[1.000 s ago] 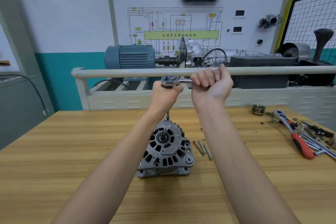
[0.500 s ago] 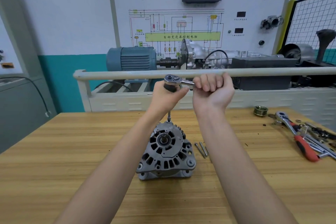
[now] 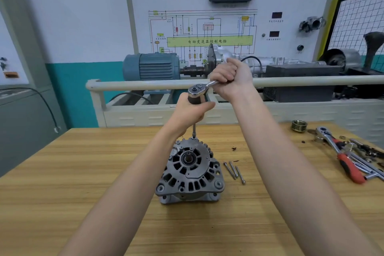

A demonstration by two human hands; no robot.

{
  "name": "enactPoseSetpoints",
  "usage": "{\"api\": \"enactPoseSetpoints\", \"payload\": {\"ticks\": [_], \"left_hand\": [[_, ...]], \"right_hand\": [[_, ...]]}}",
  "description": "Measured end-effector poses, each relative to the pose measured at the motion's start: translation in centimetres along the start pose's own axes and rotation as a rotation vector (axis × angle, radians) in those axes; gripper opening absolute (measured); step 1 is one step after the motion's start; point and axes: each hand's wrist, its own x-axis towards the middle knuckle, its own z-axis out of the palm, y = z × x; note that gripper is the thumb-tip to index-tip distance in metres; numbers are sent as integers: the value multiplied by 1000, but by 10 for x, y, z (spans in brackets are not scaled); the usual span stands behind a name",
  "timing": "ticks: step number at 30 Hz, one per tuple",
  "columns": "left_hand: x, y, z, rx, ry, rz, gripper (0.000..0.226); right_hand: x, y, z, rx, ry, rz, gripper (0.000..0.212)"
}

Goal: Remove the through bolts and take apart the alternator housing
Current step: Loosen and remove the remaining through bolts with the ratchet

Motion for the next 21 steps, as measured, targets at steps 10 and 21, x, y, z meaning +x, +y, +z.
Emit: {"api": "enactPoseSetpoints", "payload": {"ticks": [10,21], "left_hand": [[-2,-6,24,7,353,33,44],[-1,2,-2,25,-177,-25,47]], "right_hand": [[-52,34,-20,68,43,-558,59],[-4,-7,-10,50,-56,36,57]]}}
